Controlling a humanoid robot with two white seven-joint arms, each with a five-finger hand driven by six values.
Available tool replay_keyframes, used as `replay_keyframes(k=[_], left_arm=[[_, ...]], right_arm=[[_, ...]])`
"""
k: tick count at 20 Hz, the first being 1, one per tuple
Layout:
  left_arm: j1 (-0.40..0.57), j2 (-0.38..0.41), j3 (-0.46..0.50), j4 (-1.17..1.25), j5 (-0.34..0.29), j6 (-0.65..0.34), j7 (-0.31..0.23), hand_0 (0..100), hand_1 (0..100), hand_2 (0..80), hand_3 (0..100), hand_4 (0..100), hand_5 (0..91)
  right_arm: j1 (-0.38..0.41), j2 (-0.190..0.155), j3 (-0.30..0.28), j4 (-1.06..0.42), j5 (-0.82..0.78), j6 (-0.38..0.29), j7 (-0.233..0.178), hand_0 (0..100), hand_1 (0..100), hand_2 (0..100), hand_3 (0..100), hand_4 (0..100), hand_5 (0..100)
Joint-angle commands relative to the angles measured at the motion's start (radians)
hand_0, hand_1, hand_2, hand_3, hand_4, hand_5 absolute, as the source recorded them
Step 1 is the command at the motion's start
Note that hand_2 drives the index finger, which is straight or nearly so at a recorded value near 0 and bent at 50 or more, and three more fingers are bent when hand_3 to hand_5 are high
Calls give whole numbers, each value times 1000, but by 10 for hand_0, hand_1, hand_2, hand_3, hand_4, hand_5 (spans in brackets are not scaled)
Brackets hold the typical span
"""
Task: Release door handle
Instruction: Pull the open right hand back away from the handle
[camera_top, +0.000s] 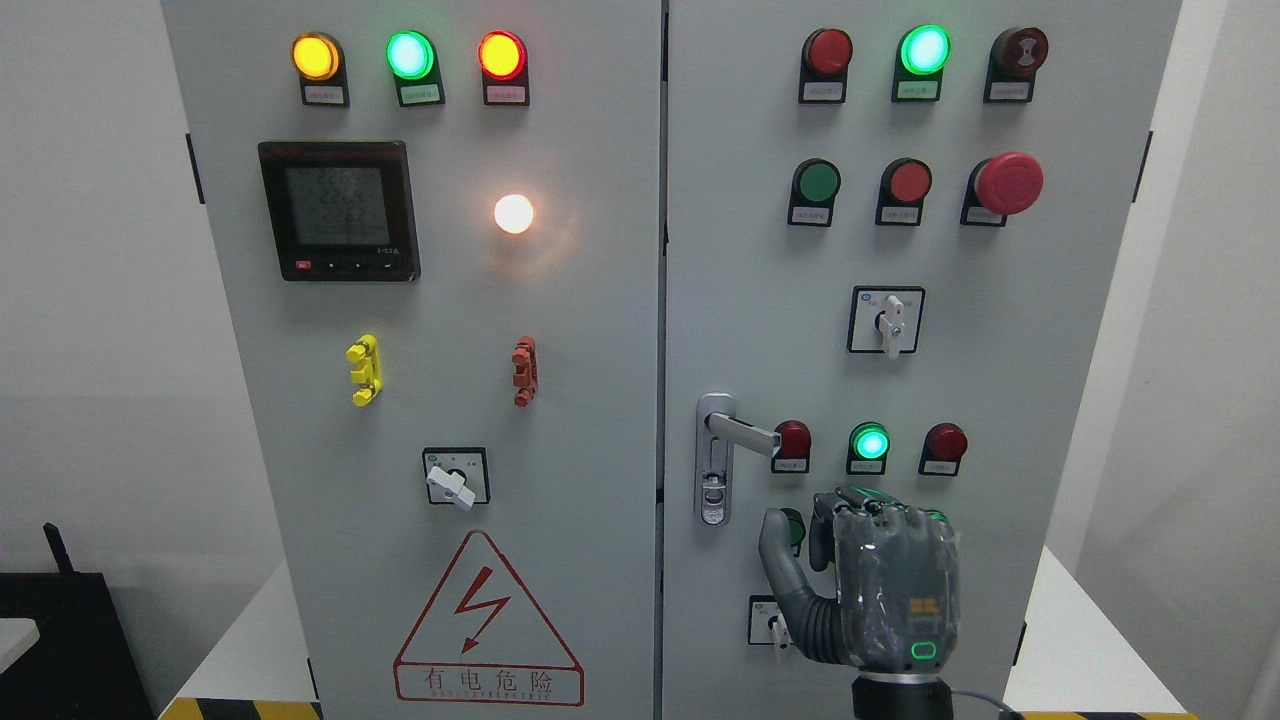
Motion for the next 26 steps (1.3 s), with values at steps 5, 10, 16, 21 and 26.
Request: replay_keyframes(k=[5,10,16,21,26], left_arm=[[0,0,-12,-15,0,0,0,120,389,0,0,0,0],[0,2,-12,-15,0,0,0,120,389,0,0,0,0],[0,0,-12,-15,0,0,0,120,389,0,0,0,0],[0,0,-12,-15,0,0,0,120,389,0,0,0,0],[0,0,-12,-15,0,0,0,120,389,0,0,0,0]], right_arm=[[44,-3,-31,-141,-1,-31,9,595,306,374,557,445,382],[44,-1,-46,-155,-1,-33,20,566,117,116,145,67,0],[73,2,-85,-167,-6,-103,18,492,93,0,0,0,0],[75,4,-86,-170,-46,-157,18,438,148,0,0,0,0],[81,4,-86,-169,-58,-163,21,403,203,20,22,0,0]])
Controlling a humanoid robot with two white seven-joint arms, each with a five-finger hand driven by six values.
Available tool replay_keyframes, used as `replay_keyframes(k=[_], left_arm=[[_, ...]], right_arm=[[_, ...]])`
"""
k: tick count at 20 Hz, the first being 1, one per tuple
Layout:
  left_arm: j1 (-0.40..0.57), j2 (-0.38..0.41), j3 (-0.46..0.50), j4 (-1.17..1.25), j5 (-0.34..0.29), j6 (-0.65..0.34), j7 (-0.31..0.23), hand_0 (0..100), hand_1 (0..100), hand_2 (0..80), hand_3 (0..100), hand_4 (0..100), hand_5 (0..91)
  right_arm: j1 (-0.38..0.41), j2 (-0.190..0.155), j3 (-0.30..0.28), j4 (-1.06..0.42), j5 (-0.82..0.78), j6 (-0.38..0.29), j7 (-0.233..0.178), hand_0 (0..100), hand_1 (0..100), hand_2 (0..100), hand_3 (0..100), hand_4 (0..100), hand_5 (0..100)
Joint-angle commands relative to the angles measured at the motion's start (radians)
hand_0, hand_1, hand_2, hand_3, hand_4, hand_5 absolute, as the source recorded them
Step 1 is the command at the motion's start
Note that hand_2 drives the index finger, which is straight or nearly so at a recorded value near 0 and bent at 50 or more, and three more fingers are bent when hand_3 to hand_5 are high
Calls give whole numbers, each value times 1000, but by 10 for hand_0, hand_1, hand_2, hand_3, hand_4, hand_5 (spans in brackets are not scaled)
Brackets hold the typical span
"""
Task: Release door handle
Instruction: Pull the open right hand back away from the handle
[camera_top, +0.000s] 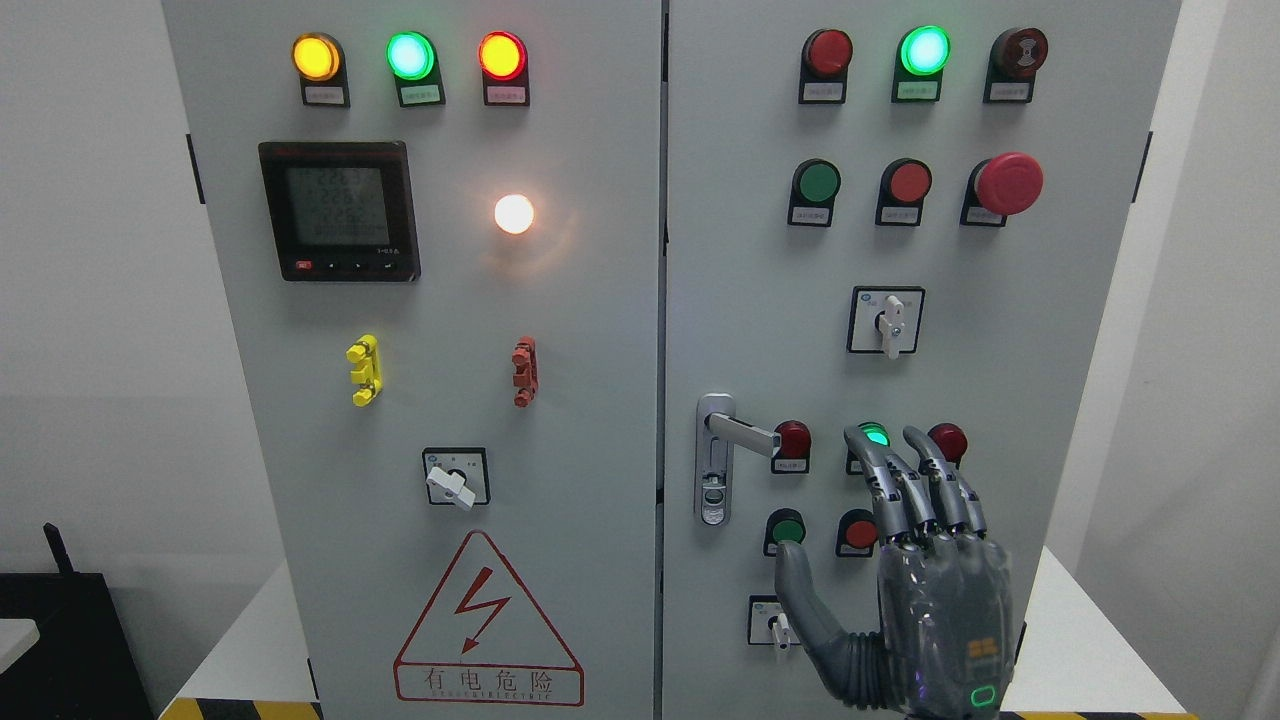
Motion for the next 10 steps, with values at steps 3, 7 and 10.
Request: replay_keyframes(k=[3,7,10], left_arm=[[0,1,-12,-15,0,0,0,120,389,0,0,0,0],[0,0,-12,-15,0,0,0,120,389,0,0,0,0],[0,0,-12,-15,0,0,0,120,389,0,0,0,0]], right_arm=[[11,2,-19,-21,-18,-8,4,401,213,40,32,0,0],[11,2,-19,-22,-18,-8,34,393,238,78,74,0,0],[19,3,-17,-22,-18,-8,34,395,243,89,81,0,0]])
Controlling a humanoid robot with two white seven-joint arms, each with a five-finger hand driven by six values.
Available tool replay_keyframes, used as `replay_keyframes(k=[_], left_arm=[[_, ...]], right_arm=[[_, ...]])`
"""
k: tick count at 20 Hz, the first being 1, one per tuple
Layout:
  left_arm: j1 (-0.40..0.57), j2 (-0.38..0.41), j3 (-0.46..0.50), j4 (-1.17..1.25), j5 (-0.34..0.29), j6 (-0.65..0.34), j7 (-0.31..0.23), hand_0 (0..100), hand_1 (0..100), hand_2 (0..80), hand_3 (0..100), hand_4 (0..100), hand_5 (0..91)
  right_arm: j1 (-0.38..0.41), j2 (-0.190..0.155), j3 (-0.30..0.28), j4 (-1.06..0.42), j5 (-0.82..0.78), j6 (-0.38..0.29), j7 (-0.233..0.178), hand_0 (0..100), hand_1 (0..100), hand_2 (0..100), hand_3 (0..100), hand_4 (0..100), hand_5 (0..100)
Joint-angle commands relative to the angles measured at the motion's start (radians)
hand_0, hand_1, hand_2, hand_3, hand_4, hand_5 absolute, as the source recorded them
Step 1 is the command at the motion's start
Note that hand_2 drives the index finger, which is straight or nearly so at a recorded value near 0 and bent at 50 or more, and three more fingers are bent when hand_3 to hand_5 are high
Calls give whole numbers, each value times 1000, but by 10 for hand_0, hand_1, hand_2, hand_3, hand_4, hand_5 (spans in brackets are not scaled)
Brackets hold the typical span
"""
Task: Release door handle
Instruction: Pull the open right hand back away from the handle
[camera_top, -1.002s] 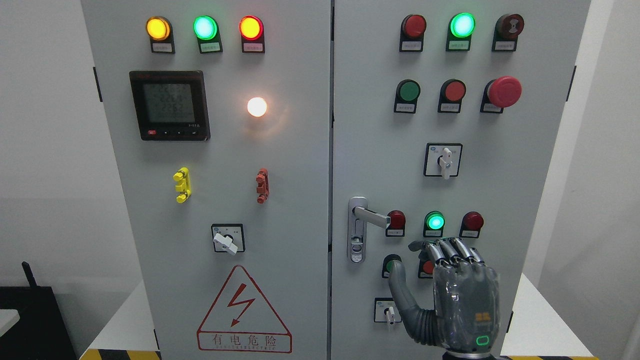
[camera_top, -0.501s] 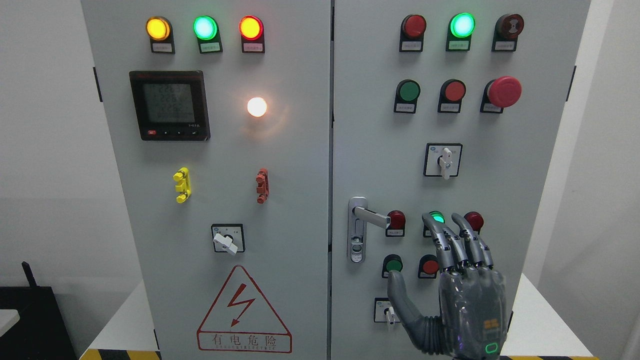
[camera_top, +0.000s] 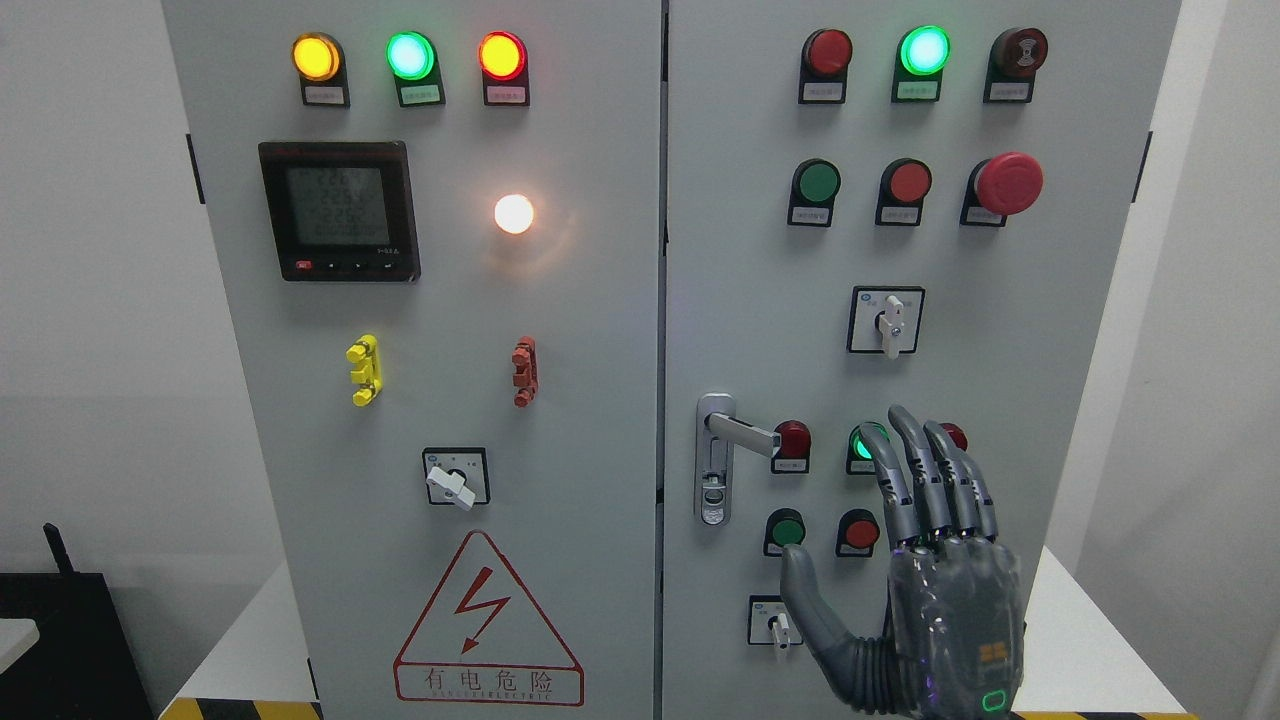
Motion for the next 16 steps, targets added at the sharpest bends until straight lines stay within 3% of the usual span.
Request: replay_keyframes(k=[1,16], left_arm=[[0,0,-12,-15,0,0,0,120,389,0,0,0,0],[0,0,-12,-15,0,0,0,120,389,0,0,0,0]], right_arm=[[7,2,-6,-9,-3,0,6,394,244,90,82,0,0],[37,2,5,-5,-3,0,-2,400,258,114,115,1,0]])
